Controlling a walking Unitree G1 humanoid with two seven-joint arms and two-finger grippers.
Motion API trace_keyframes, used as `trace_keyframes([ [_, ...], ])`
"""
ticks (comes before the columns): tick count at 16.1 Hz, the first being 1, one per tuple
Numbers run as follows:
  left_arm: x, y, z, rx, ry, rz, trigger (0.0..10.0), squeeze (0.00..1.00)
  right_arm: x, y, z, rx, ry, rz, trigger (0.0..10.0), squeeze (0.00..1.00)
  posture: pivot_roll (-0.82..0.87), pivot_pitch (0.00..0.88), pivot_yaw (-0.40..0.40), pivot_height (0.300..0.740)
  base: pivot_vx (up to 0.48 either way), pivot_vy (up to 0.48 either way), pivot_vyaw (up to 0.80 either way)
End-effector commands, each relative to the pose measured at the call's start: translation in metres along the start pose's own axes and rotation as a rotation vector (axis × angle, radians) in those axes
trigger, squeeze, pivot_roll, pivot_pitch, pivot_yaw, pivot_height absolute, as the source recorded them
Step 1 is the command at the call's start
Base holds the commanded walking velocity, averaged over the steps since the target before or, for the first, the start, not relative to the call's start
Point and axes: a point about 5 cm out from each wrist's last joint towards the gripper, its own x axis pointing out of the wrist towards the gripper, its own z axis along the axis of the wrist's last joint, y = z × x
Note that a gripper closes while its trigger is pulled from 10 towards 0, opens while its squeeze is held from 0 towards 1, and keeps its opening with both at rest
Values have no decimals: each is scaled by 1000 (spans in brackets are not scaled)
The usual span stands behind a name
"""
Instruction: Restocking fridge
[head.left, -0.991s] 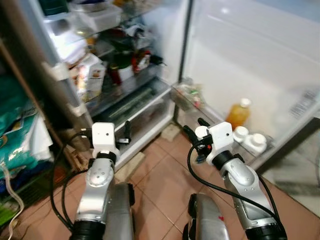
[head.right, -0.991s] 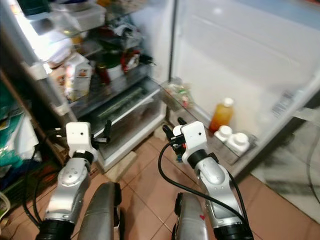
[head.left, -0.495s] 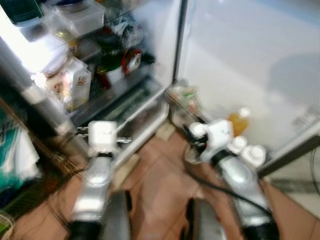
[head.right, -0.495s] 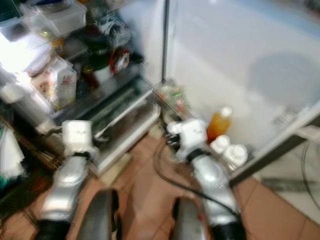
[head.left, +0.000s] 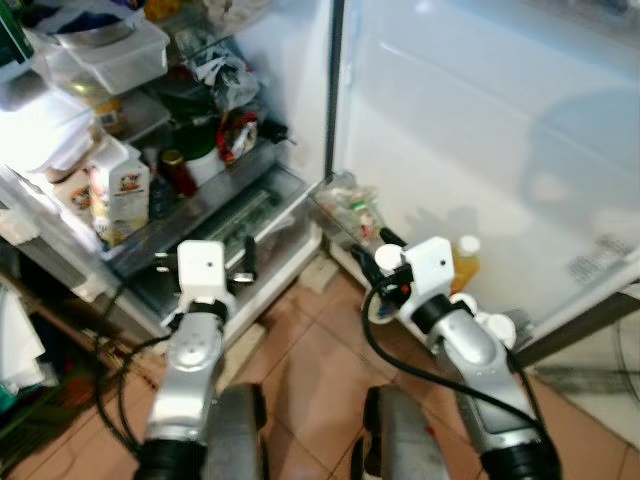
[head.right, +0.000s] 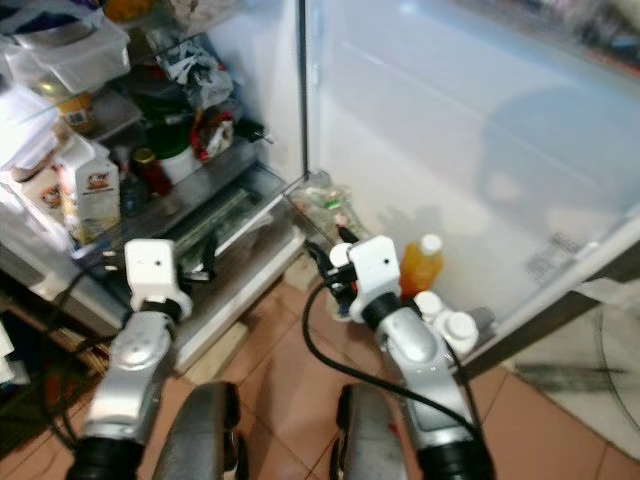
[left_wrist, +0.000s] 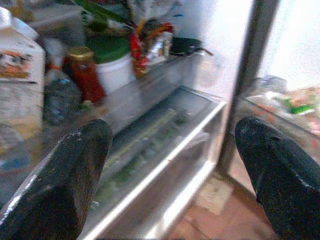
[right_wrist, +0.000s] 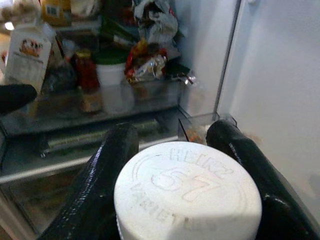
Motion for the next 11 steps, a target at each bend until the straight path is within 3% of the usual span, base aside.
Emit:
trace_keyframes([
  [1, -3, -1, -1, 8, 9, -1, 10000, 0, 4, -4, 9, -5, -40, -3, 10000, 0, 21, 135, -8, 630, 0, 0, 0],
  [6, -19, 6, 0, 16, 37, 14, 10000, 0, 45, -10, 26, 4, -97, 5, 10000, 0, 75, 213, -14, 630, 0, 0, 0],
  [9, -33, 2, 1, 15, 53, -9, 10000, 0, 57, -10, 30, 7, -103, -7, 10000, 0, 109, 264, -14, 630, 0, 0, 0],
  [11, -51, 6, -4, 21, 104, 8, 10000, 0, 72, -17, 27, -17, -90, -71, 10000, 0, 131, 291, -12, 630, 0, 0, 0],
])
